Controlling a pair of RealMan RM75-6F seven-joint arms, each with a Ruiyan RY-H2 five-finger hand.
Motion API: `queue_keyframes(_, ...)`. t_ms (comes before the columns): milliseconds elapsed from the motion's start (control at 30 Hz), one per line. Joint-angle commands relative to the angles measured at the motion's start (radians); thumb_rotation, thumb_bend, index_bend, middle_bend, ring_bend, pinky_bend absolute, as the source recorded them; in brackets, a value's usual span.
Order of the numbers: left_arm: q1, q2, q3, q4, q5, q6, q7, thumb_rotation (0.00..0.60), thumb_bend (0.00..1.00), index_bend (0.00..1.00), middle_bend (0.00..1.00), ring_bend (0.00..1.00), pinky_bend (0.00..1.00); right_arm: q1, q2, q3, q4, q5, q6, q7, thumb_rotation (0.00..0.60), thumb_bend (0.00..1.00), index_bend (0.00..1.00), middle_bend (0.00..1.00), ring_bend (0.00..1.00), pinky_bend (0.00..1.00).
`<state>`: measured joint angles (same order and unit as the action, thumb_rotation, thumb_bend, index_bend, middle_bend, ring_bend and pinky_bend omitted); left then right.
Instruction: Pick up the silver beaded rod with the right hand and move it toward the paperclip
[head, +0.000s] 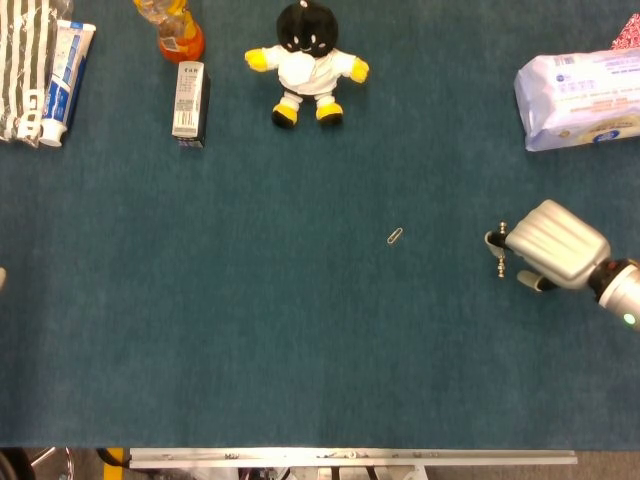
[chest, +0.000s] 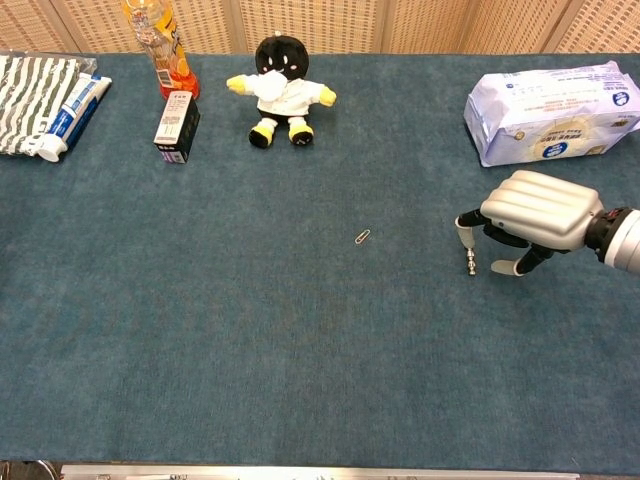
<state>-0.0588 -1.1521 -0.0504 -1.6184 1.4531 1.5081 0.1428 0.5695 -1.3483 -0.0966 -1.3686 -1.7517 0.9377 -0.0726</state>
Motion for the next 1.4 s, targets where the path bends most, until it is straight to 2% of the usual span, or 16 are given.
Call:
queue_keyframes(33, -0.001, -0.001, 0.0, 0.001, -0.001, -0.002, -0.001, 0.6, 0.16, 0.0, 0.0, 0.0, 0.0, 0.001, -0.011, -0.006, 0.011, 0.004, 0.001, 0.005, 0.6, 0.22, 0.52, 0.89, 0.97, 1.0)
queue_keyframes(233, 0.0, -0.001, -0.003, 0.003, -0.003, 0.0, -0.004, 0.6, 0.16, 0.0, 0.0, 0.0, 0.0, 0.006, -0.027, -0.012, 0.032, 0.008, 0.006, 0.01, 0.6, 0.26, 0.53, 0.89, 0.97, 1.0)
queue_keyframes(1400, 0.002, 0.0, -0.001, 0.008, -0.009, -0.003, -0.015, 0.6, 0.16, 0.0, 0.0, 0.0, 0.0, 0.038, -0.089, -0.032, 0.081, 0.035, -0.018, -0.072, 0.6, 0.23, 0.53, 0.89, 0.97, 1.0)
